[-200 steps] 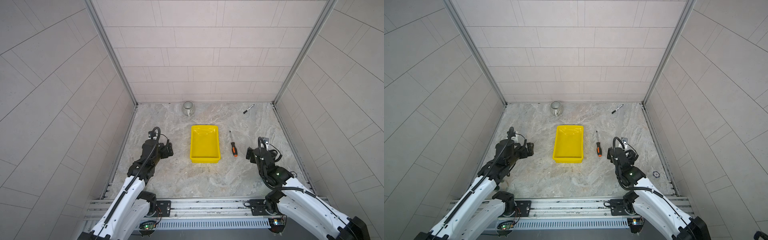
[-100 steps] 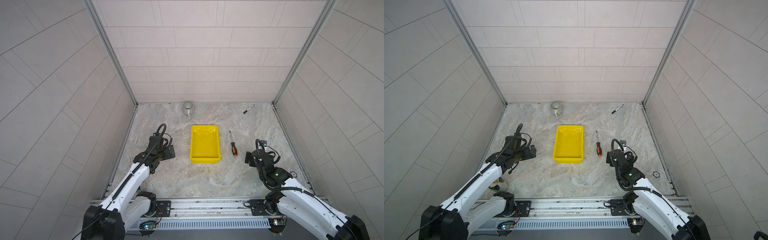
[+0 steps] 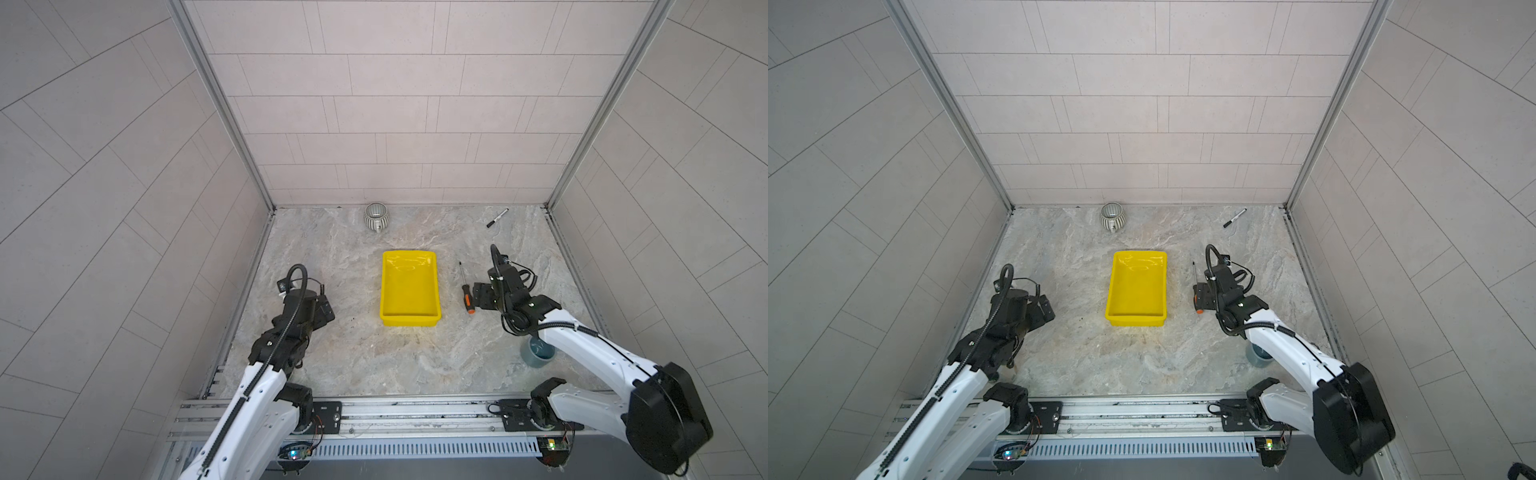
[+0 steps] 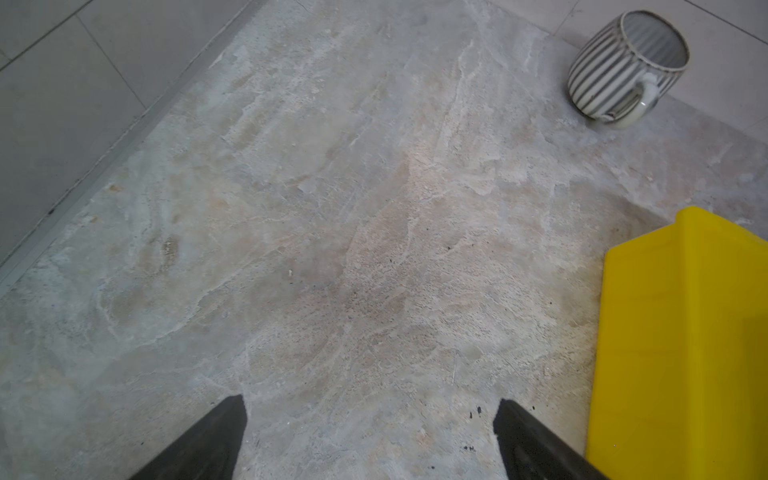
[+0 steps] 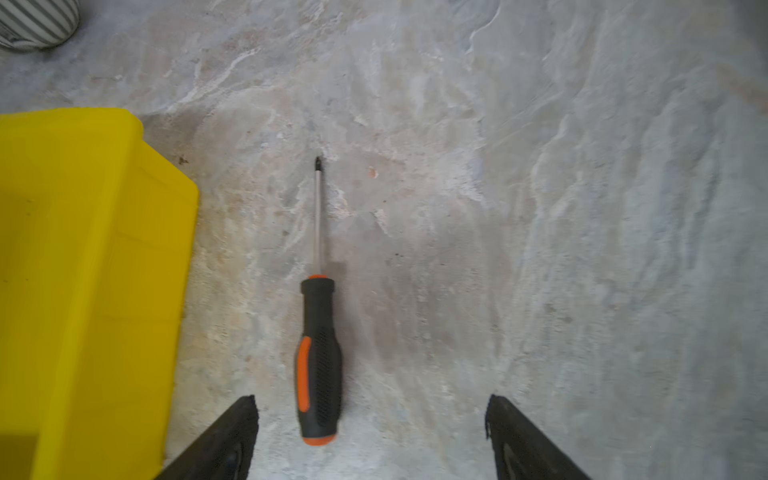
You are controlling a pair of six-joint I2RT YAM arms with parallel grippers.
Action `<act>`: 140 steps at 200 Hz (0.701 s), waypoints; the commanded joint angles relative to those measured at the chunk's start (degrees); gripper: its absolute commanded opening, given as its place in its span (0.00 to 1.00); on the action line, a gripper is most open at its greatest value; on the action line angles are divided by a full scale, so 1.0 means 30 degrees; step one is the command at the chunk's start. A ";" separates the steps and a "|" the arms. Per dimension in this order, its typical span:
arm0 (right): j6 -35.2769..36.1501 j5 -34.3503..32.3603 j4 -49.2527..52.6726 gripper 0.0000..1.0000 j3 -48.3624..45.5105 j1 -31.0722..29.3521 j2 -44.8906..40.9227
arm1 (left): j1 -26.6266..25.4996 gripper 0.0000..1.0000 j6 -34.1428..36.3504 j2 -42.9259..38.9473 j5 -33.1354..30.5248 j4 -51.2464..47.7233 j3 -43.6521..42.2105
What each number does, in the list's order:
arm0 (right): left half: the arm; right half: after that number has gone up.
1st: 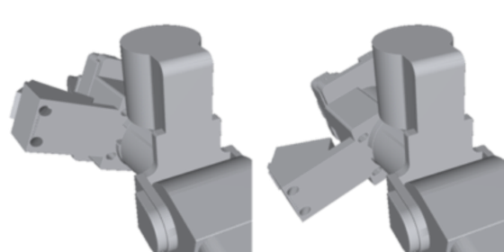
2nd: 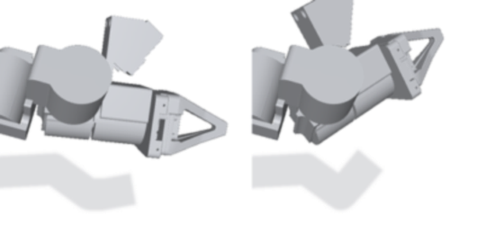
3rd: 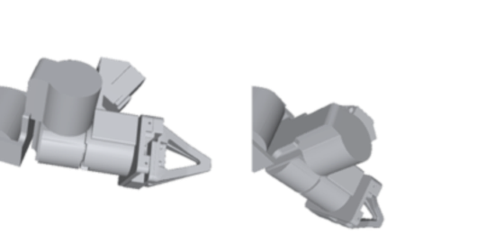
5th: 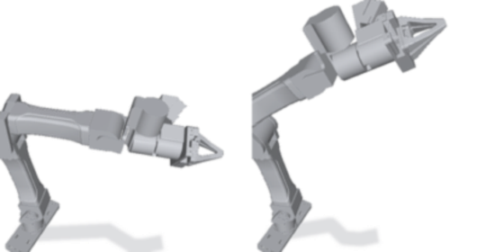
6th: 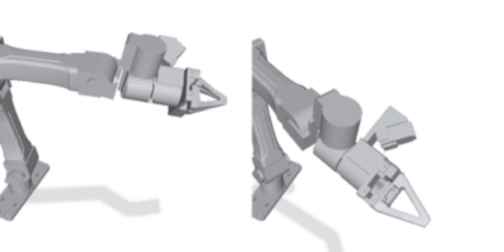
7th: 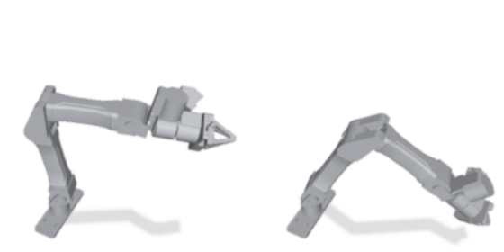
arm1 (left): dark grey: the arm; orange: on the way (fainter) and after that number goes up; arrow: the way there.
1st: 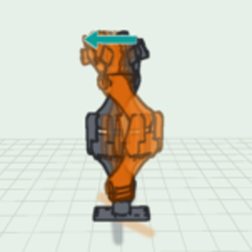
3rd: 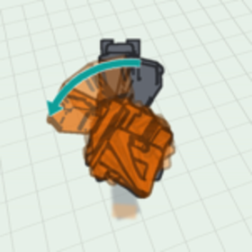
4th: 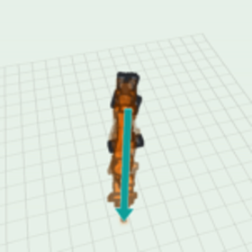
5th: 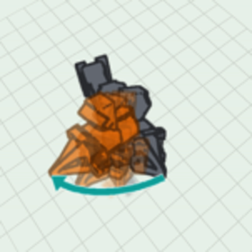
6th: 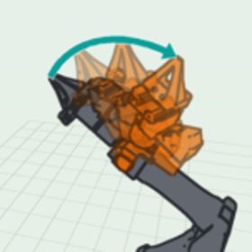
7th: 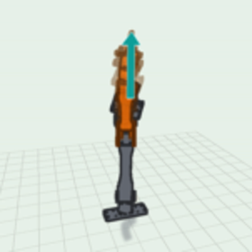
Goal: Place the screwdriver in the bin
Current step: 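Move the right gripper over the black-and-orange screwdriver while the left arm lifts slightly, then lower the right gripper and close it on the screwdriver handle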
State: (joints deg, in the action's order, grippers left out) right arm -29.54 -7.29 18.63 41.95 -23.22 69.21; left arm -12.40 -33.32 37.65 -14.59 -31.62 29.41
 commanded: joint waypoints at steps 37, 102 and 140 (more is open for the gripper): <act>0.0226 0.3210 0.5526 0.48 0.4657 -0.0081 0.6254 | 0.0048 1.00 -0.0993 -0.1399 -0.0879 -0.0542 -0.1057; 0.0585 0.3293 0.5389 0.45 0.5135 -0.0081 0.7681 | 0.0060 1.00 -0.0936 -0.0684 -0.0681 -0.0157 -0.1043; 0.0834 0.3166 0.5505 0.45 0.5636 -0.0074 0.8657 | 0.0061 1.00 -0.0992 -0.0822 -0.0444 0.0230 -0.1277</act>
State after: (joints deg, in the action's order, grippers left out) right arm -27.86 2.92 33.30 57.56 -23.31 93.84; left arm -12.38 -36.05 35.66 -16.08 -31.99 26.55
